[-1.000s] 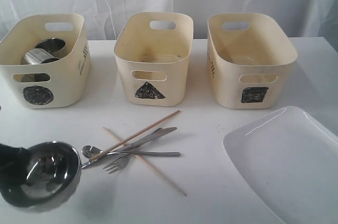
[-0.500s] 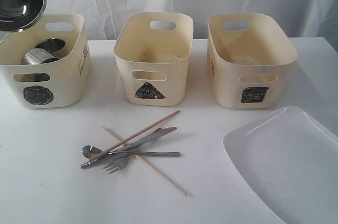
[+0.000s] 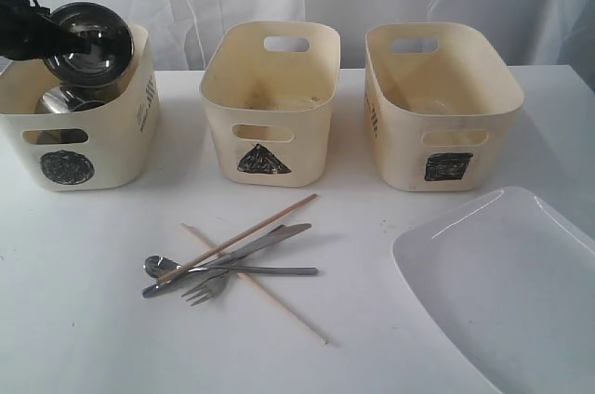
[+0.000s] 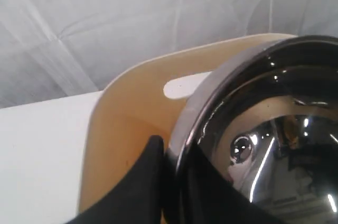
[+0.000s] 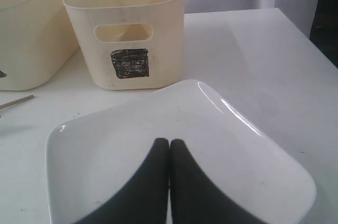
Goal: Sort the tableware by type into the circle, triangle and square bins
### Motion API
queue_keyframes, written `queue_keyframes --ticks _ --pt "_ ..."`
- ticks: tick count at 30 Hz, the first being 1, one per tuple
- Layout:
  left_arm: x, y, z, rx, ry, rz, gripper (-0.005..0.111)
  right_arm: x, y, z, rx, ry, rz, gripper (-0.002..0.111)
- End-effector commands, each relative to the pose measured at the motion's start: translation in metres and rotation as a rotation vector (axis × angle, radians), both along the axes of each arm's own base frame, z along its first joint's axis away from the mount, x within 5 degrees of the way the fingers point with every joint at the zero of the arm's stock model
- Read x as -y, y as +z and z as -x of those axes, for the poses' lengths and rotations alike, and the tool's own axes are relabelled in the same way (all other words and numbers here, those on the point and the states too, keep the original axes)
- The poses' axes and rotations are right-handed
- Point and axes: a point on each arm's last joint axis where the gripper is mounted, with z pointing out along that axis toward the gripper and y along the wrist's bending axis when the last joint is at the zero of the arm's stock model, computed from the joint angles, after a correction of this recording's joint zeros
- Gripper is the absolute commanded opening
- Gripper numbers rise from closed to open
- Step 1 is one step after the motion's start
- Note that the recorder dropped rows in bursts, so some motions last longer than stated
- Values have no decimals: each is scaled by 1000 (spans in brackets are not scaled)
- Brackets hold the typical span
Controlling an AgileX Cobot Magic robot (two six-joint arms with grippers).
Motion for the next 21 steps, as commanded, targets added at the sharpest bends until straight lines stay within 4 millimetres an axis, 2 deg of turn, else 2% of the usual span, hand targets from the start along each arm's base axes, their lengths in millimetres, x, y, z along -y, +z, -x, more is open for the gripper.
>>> queue_keyframes --ticks 1,4,5,7,9,11,13,15,21 --pt "-2 10 -13 88 25 1 4 0 0 0 7 0 0 0" --pt "-3 14 -14 131 40 -4 46 0 0 0 7 0 0 0" --pt "-3 14 -14 131 40 -4 67 0 0 0 7 0 0 0" --pt "-3 14 -14 131 48 17 89 0 0 0 7 0 0 0" --pt "-3 21 -12 151 52 21 95 0 0 0 7 0 0 0" --pt "-4 34 -8 181 52 22 96 0 0 0 7 0 0 0" --pt "-3 61 4 221 44 27 96 0 0 0 7 0 0 0" --pt "0 79 17 192 13 37 96 0 0 0 7 0 0 0" --pt "10 135 77 43 -120 61 92 0 0 0 7 0 0 0"
